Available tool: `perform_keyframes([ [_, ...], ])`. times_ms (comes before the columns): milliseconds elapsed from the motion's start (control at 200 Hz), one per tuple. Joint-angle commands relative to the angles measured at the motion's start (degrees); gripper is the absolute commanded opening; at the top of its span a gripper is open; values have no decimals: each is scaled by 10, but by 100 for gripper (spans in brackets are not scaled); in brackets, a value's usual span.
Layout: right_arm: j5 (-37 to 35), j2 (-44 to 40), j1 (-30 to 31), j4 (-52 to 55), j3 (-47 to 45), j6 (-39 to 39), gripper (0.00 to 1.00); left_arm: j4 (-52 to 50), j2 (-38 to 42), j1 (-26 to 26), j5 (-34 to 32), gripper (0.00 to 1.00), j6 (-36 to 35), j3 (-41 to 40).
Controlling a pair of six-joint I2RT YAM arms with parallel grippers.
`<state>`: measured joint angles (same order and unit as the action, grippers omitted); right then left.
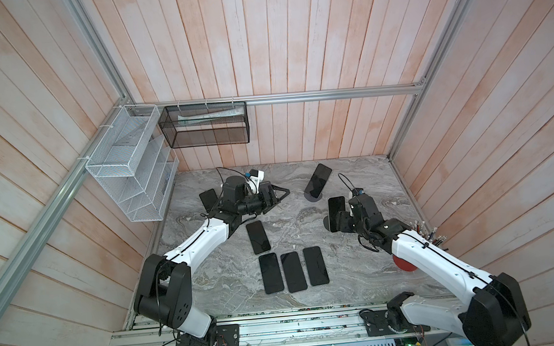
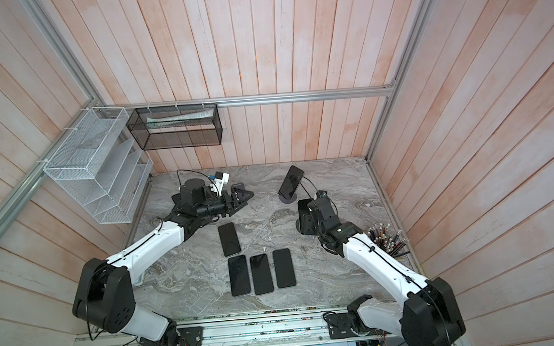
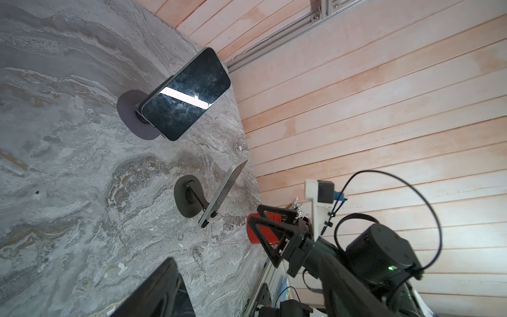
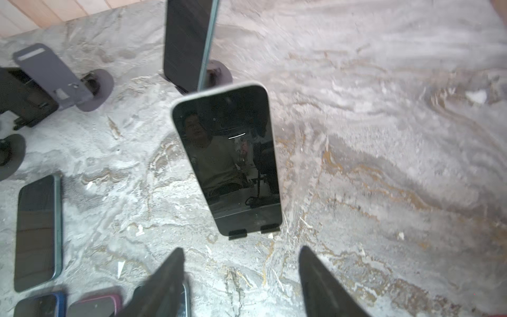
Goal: Remove the phone from the phone stand
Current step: Rotate the phone stand at the middle-right of the table, then remove the phone from the phone stand.
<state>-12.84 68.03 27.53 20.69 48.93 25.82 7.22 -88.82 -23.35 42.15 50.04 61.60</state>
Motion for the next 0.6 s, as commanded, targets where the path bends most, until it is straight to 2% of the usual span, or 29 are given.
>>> perform_keyframes([
  [0,-8,35,1,16,52,-55,82,-9,11,-17,1,83,-30,22],
  [175,-3,123,-10,24,142,-102,98,-32,12,-26,-13,85,-51,30],
  [345,27,169,-29,24,178,-116,98,-33,6,-26,-4,86,-53,33],
  [595,41,189,-41,16,181,-129,98,-27,2,-27,6,86,-50,34],
])
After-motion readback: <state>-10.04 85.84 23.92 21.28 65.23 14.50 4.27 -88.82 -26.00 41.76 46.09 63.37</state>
